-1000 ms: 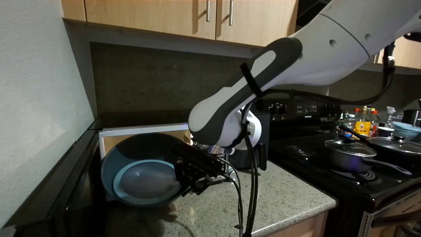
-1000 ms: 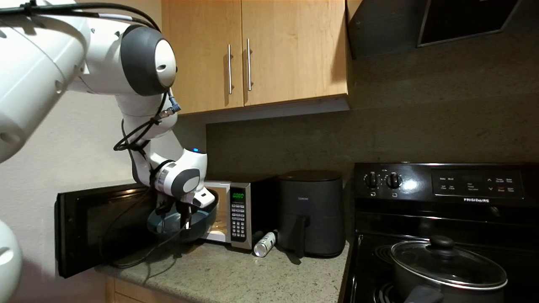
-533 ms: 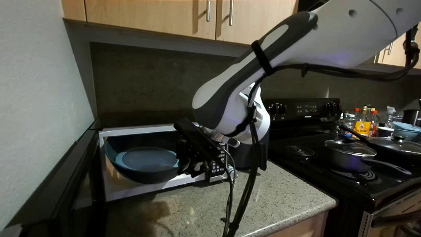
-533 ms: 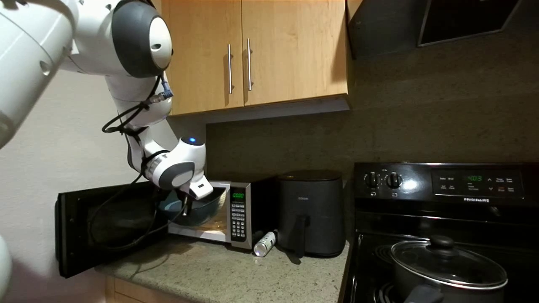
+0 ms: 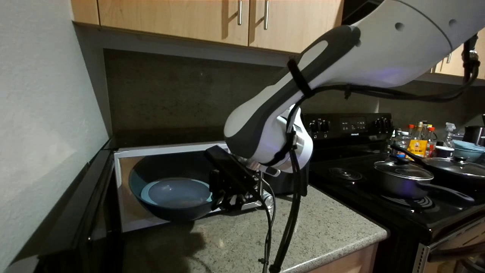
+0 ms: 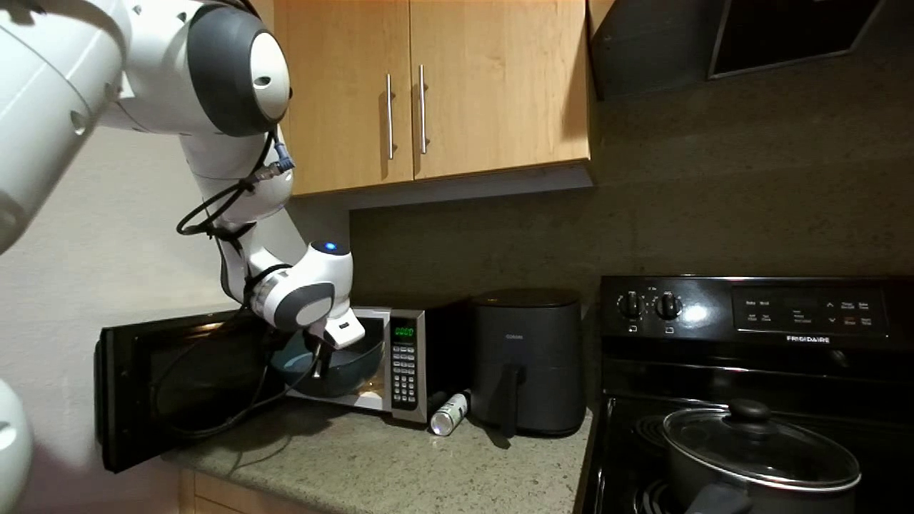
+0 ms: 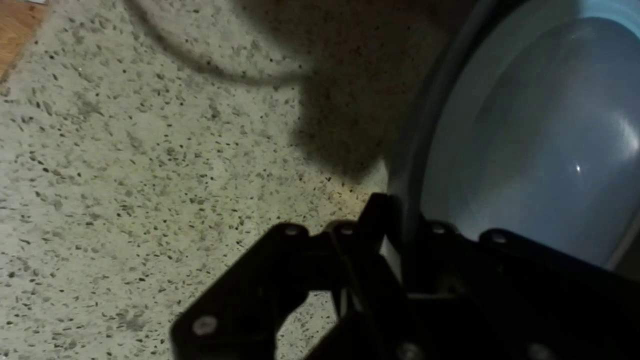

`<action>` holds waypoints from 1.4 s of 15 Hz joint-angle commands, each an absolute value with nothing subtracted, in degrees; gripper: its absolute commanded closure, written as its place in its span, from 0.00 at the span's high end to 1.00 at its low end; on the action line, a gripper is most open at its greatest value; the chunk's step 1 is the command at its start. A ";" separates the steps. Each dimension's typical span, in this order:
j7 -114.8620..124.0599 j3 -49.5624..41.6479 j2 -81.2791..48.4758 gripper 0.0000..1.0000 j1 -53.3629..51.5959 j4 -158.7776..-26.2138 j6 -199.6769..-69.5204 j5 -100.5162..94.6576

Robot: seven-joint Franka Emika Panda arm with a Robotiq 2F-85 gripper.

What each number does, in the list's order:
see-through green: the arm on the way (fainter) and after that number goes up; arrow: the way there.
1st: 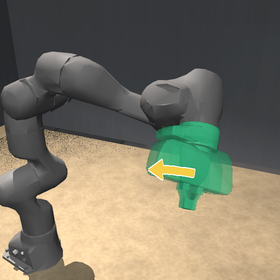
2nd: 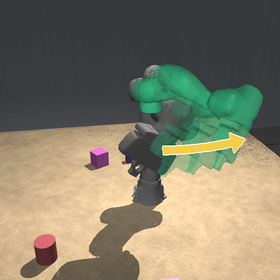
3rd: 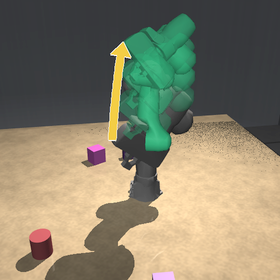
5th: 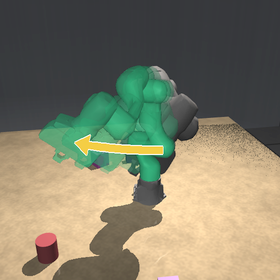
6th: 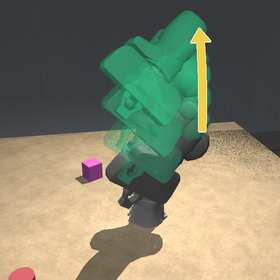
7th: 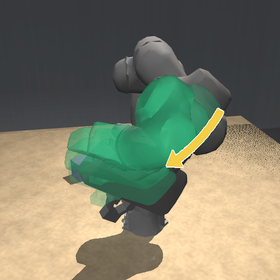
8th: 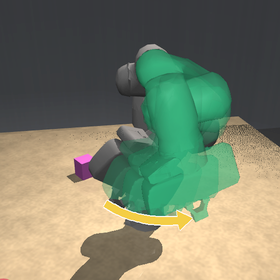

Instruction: Open the microwave door, place the blue bowl inside the microwave

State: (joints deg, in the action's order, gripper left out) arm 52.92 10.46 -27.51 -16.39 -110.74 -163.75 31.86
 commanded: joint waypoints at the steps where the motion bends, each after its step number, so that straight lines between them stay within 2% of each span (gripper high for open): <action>1: 59.80 6.51 -29.67 0.06 -18.62 -105.80 -158.92 26.61; 11: 67.33 5.30 -36.23 0.05 -18.64 -91.95 -154.87 23.02; 12: 68.20 5.10 -36.46 0.34 -18.76 -91.46 -154.24 22.94; 14: 69.30 4.74 -36.78 0.40 -18.78 -90.42 -153.53 22.32; 21: 69.87 5.02 -36.74 0.85 -18.27 -88.54 -150.64 22.02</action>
State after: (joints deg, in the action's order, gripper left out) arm 67.54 4.87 -36.56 -18.58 -89.94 -153.88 23.92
